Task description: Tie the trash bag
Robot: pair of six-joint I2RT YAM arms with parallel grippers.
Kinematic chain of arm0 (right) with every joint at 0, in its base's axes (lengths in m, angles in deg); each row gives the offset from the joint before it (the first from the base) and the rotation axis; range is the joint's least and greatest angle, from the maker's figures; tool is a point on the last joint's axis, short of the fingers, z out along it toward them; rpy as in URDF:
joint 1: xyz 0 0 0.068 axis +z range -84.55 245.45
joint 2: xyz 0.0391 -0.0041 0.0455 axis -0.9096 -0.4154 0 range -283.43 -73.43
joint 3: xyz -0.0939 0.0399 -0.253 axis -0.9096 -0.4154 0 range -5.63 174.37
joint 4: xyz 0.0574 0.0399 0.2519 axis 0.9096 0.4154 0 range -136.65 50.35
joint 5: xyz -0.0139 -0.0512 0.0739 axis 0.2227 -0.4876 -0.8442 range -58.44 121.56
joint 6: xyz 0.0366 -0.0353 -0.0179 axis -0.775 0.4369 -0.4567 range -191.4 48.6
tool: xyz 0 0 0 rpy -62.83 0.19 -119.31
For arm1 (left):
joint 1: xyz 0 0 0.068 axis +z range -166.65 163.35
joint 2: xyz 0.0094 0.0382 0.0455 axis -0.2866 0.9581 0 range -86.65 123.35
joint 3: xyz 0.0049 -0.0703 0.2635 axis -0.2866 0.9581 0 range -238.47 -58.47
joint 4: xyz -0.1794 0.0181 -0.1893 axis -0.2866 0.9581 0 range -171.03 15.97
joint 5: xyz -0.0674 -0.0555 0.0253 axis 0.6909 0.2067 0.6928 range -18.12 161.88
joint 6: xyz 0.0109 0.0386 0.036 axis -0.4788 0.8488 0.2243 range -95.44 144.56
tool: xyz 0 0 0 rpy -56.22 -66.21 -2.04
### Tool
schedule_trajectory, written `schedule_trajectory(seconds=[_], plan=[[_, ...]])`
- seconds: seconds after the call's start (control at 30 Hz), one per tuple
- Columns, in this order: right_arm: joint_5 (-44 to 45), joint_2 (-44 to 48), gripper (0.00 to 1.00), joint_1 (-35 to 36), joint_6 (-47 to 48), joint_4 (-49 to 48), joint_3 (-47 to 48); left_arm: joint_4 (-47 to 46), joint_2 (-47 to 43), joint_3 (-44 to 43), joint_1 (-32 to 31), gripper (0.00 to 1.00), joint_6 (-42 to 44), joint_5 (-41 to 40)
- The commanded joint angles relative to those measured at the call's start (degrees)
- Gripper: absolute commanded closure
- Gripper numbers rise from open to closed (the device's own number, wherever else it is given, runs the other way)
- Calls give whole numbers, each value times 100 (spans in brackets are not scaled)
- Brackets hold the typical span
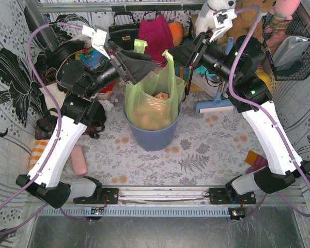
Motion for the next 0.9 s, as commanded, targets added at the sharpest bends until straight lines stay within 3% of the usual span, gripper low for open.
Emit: schedule_trajectory(seconds=[0.0, 0.1, 0.23, 0.57, 0.87], plan=[[-169, -130, 70, 17, 13, -54, 229, -665, 192, 48, -53, 29, 257, -224], [-178, -160, 75, 16, -19, -25, 264, -830, 253, 59, -62, 29, 305, -298], [-218, -154, 99, 21, -59, -28, 277, -1137, 220, 260, -67, 29, 487, -423], [-396, -150, 100, 18, -289, -299, 426, -3044, 362, 744, -96, 23, 410, -2], [-462, -121, 100, 21, -379, -459, 392, -3587, 825, 540, -273, 22, 360, 218]])
